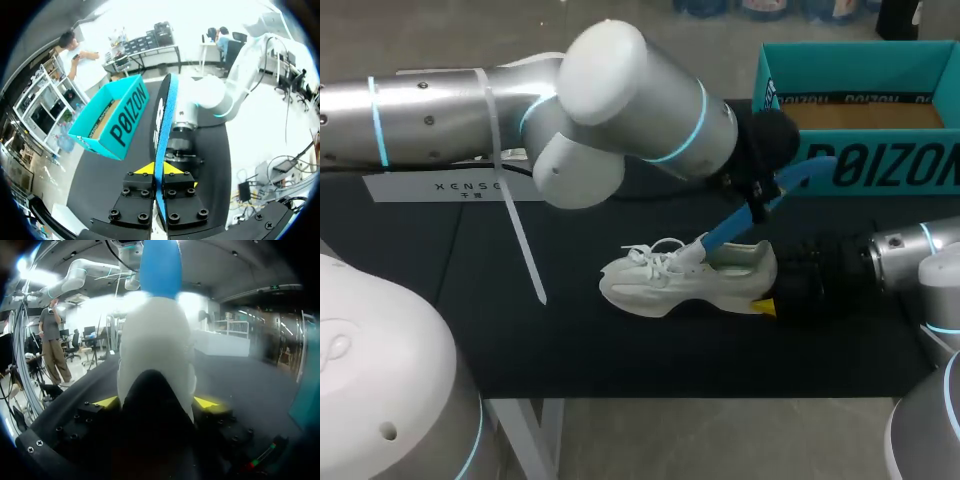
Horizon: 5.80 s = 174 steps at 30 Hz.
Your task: Take the shoe out of the shoebox, open the shoe tongue, remove and reinsert the insole, then place the shoe into the shoebox
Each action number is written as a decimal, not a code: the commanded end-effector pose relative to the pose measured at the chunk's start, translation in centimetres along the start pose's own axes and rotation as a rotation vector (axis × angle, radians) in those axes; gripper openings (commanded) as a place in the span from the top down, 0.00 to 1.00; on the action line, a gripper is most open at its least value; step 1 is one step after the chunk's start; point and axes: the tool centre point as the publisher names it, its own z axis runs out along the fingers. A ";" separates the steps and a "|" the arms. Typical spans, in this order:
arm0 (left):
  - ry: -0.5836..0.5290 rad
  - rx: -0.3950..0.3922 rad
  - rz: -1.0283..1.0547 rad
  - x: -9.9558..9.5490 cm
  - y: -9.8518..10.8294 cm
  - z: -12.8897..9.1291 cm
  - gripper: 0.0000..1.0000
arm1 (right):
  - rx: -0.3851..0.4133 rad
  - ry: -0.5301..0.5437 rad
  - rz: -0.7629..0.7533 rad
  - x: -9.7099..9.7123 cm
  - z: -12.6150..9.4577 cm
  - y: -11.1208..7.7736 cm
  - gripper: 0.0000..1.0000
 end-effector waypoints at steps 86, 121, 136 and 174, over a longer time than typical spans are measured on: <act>0.726 0.448 -0.479 -15.8 -2.1 -22.3 1.00 | 0.002 0.000 0.001 0.0 0.4 -0.5 1.00; 0.726 0.448 -0.479 -15.8 -2.1 -22.3 1.00 | 0.728 -0.085 0.015 0.9 -7.2 8.8 0.00; 0.726 0.448 -0.479 -15.8 -2.1 -22.3 1.00 | 0.967 -0.093 0.039 1.7 -7.0 11.9 0.00; 0.708 0.459 -0.499 -14.1 -2.7 -24.6 1.00 | 1.068 -0.087 0.006 1.1 -8.4 13.6 0.00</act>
